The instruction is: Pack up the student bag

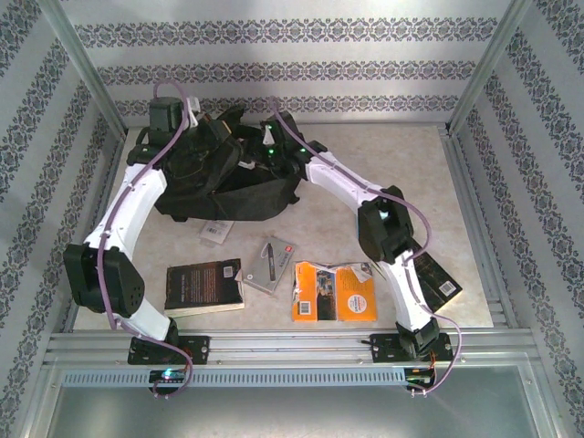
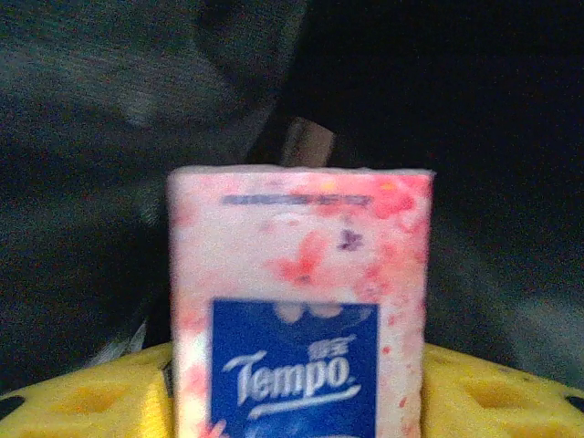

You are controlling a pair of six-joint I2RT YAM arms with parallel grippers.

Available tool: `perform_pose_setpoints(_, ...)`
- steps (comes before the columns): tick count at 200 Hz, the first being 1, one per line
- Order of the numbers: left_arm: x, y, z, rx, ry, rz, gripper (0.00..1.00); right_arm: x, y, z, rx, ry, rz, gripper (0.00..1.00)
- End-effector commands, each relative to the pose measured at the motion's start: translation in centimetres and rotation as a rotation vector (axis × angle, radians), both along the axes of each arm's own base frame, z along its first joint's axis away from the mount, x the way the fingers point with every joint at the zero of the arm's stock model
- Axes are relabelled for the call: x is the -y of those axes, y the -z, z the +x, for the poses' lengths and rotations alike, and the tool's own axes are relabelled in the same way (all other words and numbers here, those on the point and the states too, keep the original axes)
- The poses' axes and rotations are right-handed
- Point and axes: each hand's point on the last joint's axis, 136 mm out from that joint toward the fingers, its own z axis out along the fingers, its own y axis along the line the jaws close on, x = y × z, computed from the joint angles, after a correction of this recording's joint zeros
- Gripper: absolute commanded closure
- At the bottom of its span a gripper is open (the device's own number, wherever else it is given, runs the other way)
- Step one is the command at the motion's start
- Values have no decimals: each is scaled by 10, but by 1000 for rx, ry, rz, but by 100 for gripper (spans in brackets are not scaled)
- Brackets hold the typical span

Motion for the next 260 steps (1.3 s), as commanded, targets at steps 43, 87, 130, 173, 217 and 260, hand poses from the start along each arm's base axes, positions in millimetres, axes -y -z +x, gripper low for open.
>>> perform_pose_setpoints(43, -24, -88, -1, 227, -54, 46, 100, -54, -20, -15, 31, -184, 126, 13)
perform_pose_setpoints(87, -46, -66, 8, 181, -131, 114, 100, -34, -55, -27, 154, -210, 93, 14)
perform_pose_setpoints(130, -70, -41, 50, 141, -198, 71, 100, 1, -84, -40, 263, -160, 19, 16)
perform_pose_setpoints(173, -81, -20, 89, 88, -224, 171, 100, 44, -77, -59, 289, -90, -61, 18)
perform_pose_setpoints(217, -78, 8, 116, 30, -214, 217, 100, 74, -49, -86, 270, -78, -132, 19)
perform_pose_setpoints(260, -39, 25, 108, -34, -100, 203, 76, 96, -24, -102, 229, -68, -203, 20)
